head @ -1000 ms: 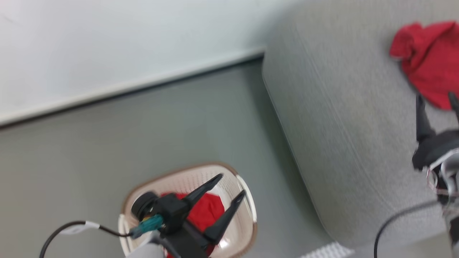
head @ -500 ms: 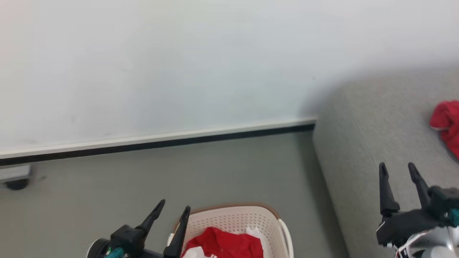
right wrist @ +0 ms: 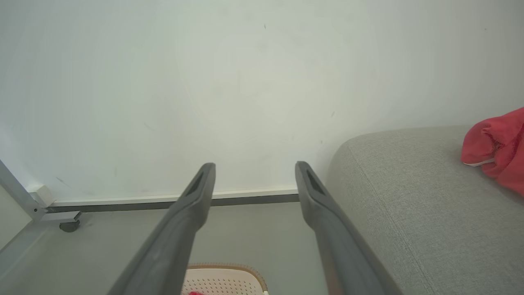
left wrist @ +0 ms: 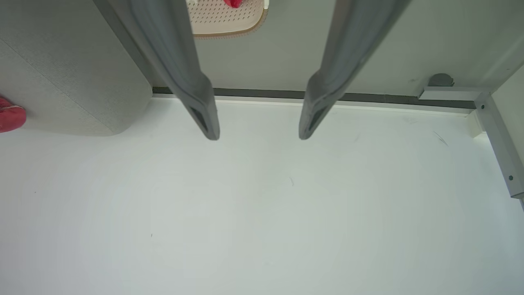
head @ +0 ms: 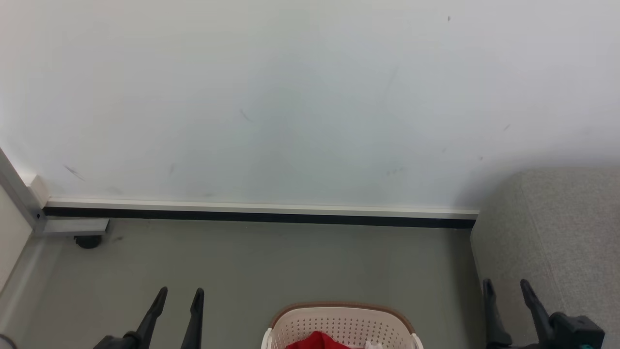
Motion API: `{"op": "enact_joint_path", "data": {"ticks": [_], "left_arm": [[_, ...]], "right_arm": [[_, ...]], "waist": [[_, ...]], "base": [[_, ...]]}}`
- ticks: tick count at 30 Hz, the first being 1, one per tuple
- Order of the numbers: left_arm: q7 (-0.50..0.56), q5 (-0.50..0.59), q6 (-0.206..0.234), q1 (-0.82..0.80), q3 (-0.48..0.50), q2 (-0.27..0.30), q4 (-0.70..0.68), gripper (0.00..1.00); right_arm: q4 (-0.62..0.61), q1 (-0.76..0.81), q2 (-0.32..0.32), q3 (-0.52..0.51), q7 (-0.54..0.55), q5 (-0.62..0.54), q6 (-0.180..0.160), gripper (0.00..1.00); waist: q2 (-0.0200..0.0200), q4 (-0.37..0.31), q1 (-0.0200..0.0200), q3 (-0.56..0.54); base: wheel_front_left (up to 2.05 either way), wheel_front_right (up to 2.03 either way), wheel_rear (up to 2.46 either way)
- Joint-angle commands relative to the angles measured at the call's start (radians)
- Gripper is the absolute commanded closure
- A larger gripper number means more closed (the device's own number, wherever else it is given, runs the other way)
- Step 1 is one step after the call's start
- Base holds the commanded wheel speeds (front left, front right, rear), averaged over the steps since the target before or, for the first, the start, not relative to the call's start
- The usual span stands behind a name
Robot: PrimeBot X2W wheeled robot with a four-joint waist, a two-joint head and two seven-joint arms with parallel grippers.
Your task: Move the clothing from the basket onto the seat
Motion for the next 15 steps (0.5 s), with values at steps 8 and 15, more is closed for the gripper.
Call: {"op": "enact_joint_path", "data": {"ticks": [8,15], "left_arm": [[-0.004,0.087,-0.102,0.114,0.149,-0.033,0.027,0.0],[-0.004,0.123,-0.145,0.148,0.205,-0.058,0.061,0.0]], "right_arm": [[0.051,0.067,0.004,0.062,-0.03,-0.023,0.0,0.0],[0.09,0.089,0.004,0.076,-0.033,-0.009,0.0,0.0]], "waist": [[0.0001,0.0,0.0001,-0.018],[0.0001,-0.026,0.0001,-0.012]], "base": [[0.0,0.0,0.0],[0.0,0.0,0.0]]}}
